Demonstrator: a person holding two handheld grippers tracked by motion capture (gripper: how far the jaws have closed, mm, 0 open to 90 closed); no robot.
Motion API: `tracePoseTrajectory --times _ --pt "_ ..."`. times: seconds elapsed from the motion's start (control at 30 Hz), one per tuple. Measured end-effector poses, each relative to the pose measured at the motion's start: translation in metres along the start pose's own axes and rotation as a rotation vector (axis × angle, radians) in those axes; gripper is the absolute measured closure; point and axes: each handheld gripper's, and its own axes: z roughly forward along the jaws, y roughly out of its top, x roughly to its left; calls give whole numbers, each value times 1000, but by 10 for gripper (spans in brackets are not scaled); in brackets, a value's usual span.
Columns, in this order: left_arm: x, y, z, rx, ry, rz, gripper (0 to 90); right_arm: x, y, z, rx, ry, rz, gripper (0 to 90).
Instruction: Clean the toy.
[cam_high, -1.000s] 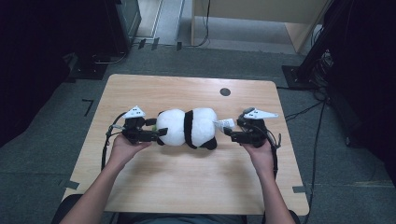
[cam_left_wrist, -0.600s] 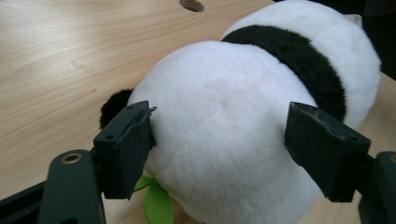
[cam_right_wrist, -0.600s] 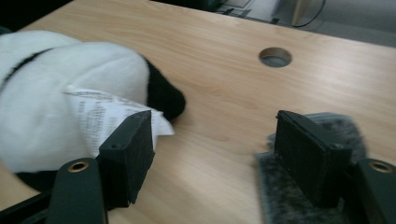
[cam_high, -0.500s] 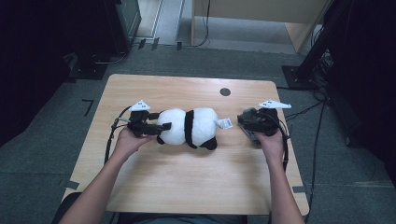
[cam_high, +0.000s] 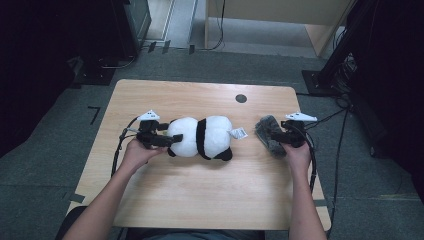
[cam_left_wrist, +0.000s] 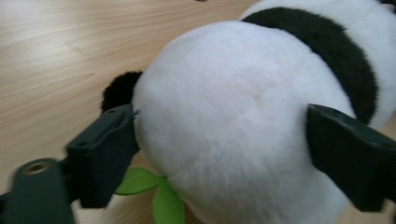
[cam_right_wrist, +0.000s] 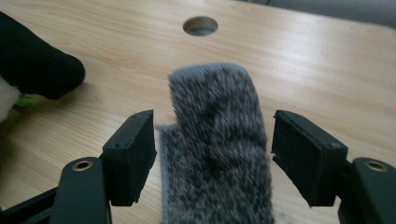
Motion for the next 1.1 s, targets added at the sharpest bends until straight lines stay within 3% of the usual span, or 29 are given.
tracePoseTrajectory --times 0.17,0.4,0.53,0.63,0.73,0.83,0.93,1.1 --pt "0 -3 -2 -18 -15 1 195 -7 -8 9 38 -18 20 306" --pt "-4 -3 -3 -17 11 4 209 -14 -16 15 52 -2 88 352" --pt "-3 -4 -3 -24 12 0 203 -18 -23 25 117 28 116 332" --pt "-4 -4 -3 -25 16 3 201 -19 -25 32 160 19 116 303" --pt "-4 -5 -3 -25 16 5 201 -17 -27 35 171 -2 55 300" --pt "-4 -5 -3 -27 18 7 201 -10 -32 36 142 -28 -48 335" --pt "-4 -6 -3 -29 19 7 201 -11 -41 36 60 -14 -43 366" --pt "-4 -7 -3 -35 18 -1 202 -11 -41 38 73 -34 -31 256"
